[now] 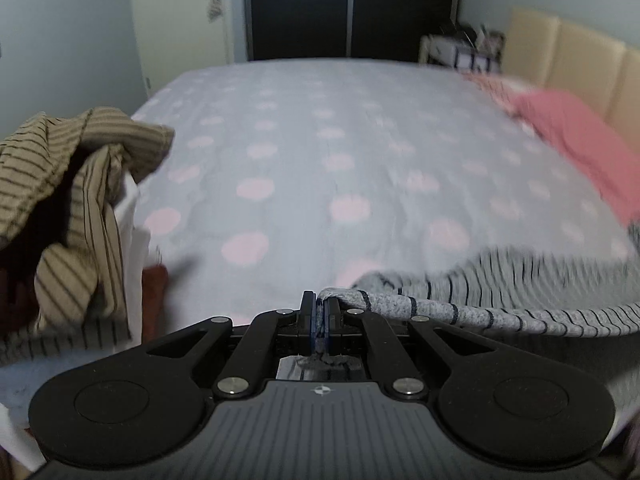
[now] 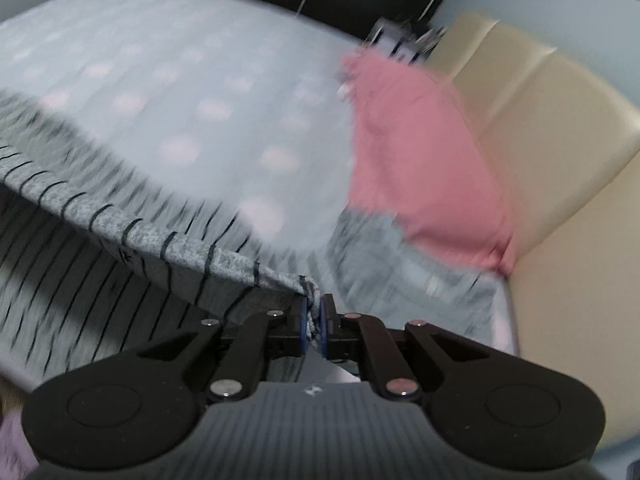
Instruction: Fold clothes
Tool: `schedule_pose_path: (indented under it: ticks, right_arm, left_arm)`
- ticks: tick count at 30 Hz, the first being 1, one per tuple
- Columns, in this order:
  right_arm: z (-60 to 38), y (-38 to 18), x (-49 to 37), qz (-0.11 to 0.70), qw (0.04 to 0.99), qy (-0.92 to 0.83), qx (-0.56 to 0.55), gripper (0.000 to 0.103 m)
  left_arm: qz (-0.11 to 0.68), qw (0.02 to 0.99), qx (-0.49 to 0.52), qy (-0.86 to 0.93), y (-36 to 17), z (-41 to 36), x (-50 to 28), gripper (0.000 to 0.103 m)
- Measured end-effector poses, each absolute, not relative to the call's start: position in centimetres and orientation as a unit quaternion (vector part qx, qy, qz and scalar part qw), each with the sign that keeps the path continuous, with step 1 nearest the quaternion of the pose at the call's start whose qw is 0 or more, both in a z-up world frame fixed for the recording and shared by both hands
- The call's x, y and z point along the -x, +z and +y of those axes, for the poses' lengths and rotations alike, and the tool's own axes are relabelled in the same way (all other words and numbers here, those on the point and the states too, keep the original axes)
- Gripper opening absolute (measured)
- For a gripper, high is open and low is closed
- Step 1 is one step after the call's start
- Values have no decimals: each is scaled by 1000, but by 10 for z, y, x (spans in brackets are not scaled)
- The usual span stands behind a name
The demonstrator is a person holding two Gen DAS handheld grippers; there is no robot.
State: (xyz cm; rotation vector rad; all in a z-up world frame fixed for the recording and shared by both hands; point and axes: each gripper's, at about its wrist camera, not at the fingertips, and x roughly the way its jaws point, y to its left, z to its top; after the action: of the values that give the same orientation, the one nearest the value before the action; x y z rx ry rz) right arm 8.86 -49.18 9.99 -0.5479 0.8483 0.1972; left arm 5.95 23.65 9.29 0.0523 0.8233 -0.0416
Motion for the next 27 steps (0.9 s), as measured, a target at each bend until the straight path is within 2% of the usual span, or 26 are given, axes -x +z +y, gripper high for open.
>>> schedule_pose_path:
  ticks: [10,17,20,23,25,27]
  right_arm:
    - [-477,10,-66,528,767,154,329,7]
    - [-476,-32,-58,561,721,168,370,8]
    - [-471,-33,-57,557,713,171,390,13]
    - [-469,-17,-58,537,723,165,402,35]
    - [-467,1,-62,512,745,146,401,36]
    - [-458,18,-66,467,774,113,412,43]
  left_arm:
    - [470,866,-161,-66,45,213,-33,2]
    - [483,852,-186,-77,28,208,-26,2]
    - [484,851,-187,-86,26,207,-23,2]
    - [496,841,-189,-105,21,204,-23,2]
    - [506,832,-196,-111,16,204,-24,2]
    - [511,830,-195,-109,15,208,-26,4]
